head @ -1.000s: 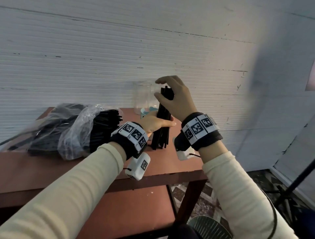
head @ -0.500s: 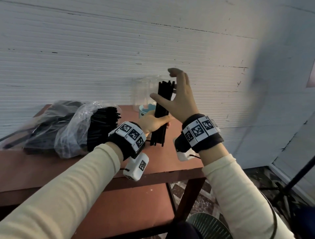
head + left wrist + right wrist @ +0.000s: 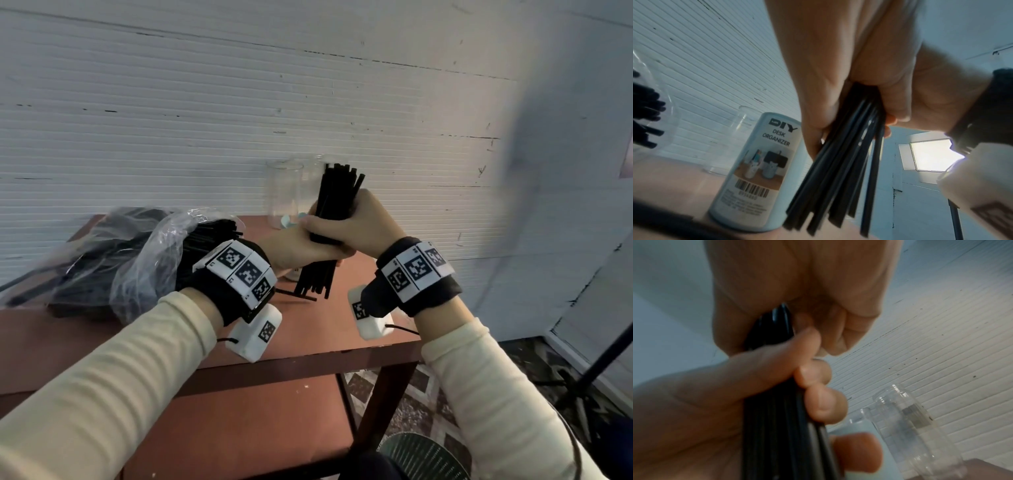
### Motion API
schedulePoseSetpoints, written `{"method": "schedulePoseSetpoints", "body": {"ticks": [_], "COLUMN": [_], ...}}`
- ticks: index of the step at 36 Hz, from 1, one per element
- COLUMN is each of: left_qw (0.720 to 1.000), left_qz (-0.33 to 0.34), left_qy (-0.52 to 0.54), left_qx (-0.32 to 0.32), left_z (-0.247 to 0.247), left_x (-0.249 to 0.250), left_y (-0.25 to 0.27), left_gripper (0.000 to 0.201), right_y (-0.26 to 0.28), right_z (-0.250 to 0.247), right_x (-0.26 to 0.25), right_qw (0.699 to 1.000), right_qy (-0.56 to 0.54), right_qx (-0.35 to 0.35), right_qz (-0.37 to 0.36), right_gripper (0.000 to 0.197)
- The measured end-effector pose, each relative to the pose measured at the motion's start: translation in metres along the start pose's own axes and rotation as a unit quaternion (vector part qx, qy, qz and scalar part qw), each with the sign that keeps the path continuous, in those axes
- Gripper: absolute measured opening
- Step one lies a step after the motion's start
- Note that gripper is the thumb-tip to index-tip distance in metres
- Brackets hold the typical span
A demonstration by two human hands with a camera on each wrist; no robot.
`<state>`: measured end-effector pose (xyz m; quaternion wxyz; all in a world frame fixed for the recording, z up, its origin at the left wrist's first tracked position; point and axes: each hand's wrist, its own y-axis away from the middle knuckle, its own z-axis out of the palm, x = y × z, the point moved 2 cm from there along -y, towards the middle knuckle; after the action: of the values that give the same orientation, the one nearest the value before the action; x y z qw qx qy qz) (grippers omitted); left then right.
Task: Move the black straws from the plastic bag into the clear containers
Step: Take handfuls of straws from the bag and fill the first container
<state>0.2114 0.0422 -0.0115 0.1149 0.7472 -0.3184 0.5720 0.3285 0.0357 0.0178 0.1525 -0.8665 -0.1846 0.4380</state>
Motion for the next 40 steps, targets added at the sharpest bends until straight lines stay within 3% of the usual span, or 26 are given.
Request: {"method": "schedulePoseSetpoints", "body": {"ticks": [2, 5, 10, 13, 15, 17, 20, 22, 24, 28, 32, 34, 35, 40], "left_qw": [1.0, 0.998, 0.984, 0.948, 0.927, 0.923, 0.923, 0.922, 0.922, 0.939, 0.951, 0.962, 0.967, 0.968], "left_qz": [-0.02, -0.052, -0.043, -0.031, -0.058, -0.131, -0.246, -0.271, -0.266, -0.233, -0.201, -0.17, -0.156, -0.151], "left_qy": [-0.009, -0.024, -0.077, -0.189, -0.226, -0.226, -0.215, -0.214, -0.215, -0.197, -0.18, -0.176, -0.166, -0.16], "left_qx": [-0.003, 0.028, 0.155, 0.256, 0.294, 0.283, 0.202, 0.175, 0.184, 0.157, 0.148, 0.123, 0.114, 0.125], "left_z": [-0.001, -0.005, -0.008, -0.015, -0.021, -0.029, -0.037, -0.039, -0.039, -0.038, -0.04, -0.04, -0.039, -0.039], "left_x": [-0.003, -0.007, -0.004, -0.006, -0.009, -0.016, -0.03, -0.037, -0.039, -0.045, -0.049, -0.049, -0.048, -0.049], "left_y": [-0.002, -0.005, -0.006, -0.01, -0.014, -0.021, -0.03, -0.035, -0.037, -0.045, -0.046, -0.046, -0.046, -0.048], "left_gripper": [0.015, 0.029, 0.059, 0.081, 0.098, 0.115, 0.135, 0.126, 0.104, 0.104, 0.077, 0.046, 0.04, 0.035], "right_y": [-0.001, -0.005, -0.012, -0.019, -0.025, -0.031, -0.042, -0.049, -0.057, -0.07, -0.082, -0.087, -0.089, -0.095], "right_z": [0.001, -0.003, -0.025, -0.041, -0.049, -0.054, -0.054, -0.052, -0.049, -0.042, -0.032, -0.026, -0.023, -0.004], "right_x": [-0.005, -0.01, -0.017, -0.021, -0.022, -0.024, -0.026, -0.025, -0.023, -0.014, -0.002, 0.006, 0.011, 0.032], "right_qw": [1.0, 0.999, 0.988, 0.978, 0.973, 0.971, 0.976, 0.978, 0.98, 0.985, 0.994, 0.997, 0.998, 0.987], "right_qy": [0.014, -0.004, -0.071, -0.094, -0.101, -0.101, -0.091, -0.079, -0.072, -0.055, 0.001, 0.026, 0.034, 0.081], "right_qx": [0.017, 0.041, 0.133, 0.183, 0.207, 0.212, 0.195, 0.185, 0.18, 0.159, 0.106, 0.064, 0.048, -0.032], "right_qz": [-0.007, -0.014, -0.017, -0.029, -0.034, -0.04, -0.047, -0.049, -0.05, -0.04, -0.004, 0.022, 0.035, 0.135], "right_gripper": [0.033, 0.031, 0.029, 0.032, 0.032, 0.033, 0.036, 0.038, 0.042, 0.044, 0.036, 0.034, 0.032, 0.022]}}
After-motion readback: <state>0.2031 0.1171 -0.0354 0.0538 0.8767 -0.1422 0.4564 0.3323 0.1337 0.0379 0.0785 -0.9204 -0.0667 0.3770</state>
